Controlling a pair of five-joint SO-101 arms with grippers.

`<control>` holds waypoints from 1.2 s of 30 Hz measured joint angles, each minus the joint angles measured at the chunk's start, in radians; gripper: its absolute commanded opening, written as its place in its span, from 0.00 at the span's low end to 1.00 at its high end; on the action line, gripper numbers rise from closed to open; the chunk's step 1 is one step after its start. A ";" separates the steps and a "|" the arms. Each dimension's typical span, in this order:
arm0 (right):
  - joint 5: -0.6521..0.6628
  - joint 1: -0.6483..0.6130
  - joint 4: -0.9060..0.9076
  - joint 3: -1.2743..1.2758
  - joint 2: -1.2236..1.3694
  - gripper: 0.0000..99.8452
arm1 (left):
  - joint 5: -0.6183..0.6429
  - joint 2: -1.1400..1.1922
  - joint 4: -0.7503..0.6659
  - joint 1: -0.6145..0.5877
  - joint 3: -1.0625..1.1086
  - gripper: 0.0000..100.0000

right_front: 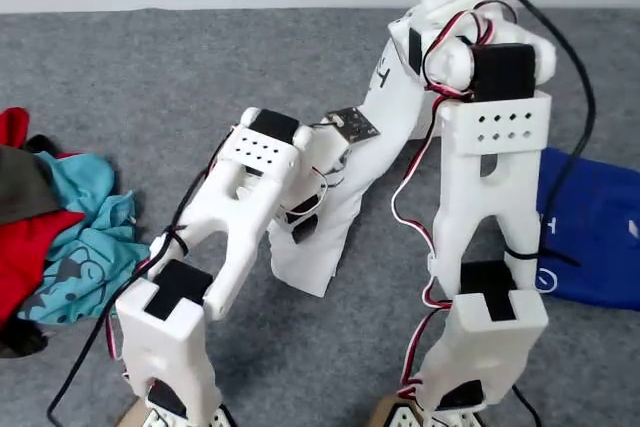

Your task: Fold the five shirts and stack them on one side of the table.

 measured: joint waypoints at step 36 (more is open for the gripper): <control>-0.003 0.163 0.091 0.037 -0.222 0.01 | -0.005 -0.985 0.037 -0.256 -0.038 0.00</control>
